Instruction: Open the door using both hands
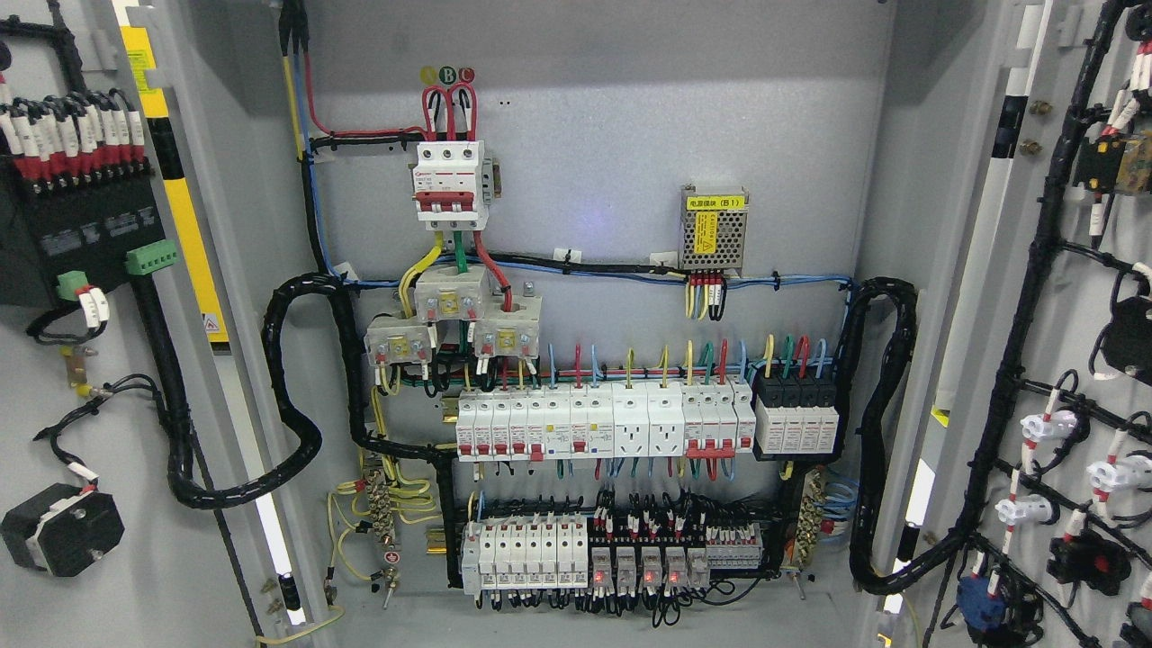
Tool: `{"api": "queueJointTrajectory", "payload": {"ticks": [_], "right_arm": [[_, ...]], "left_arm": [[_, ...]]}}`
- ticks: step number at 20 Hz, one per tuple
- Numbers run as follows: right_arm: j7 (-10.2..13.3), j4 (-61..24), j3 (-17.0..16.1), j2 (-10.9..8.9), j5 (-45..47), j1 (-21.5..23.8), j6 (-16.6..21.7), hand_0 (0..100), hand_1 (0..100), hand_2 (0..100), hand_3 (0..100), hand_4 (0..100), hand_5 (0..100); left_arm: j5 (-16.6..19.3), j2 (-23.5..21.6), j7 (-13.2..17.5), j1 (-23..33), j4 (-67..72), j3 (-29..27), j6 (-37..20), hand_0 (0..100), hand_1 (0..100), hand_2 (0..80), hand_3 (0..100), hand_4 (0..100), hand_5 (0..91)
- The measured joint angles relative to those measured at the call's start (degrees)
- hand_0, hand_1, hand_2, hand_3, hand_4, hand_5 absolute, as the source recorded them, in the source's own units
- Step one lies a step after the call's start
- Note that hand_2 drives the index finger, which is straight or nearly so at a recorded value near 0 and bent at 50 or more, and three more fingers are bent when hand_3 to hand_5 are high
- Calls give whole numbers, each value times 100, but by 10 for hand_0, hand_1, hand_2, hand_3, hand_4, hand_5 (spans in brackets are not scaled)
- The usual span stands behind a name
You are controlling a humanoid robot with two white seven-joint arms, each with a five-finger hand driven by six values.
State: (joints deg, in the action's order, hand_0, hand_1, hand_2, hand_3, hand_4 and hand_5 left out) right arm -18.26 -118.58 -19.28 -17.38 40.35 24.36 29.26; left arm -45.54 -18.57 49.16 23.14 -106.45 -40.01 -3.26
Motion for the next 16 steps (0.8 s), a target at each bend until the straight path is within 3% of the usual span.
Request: {"api": "queueJointTrajectory", "payload": {"ticks": [16], "right_arm": [[0, 150, -335, 160, 145, 62, 15, 215, 67, 0, 0, 0, 0]], "left_arm": [[-19, -461, 196, -622, 1007, -266, 518, 0, 0, 77, 189, 107, 0]]}}
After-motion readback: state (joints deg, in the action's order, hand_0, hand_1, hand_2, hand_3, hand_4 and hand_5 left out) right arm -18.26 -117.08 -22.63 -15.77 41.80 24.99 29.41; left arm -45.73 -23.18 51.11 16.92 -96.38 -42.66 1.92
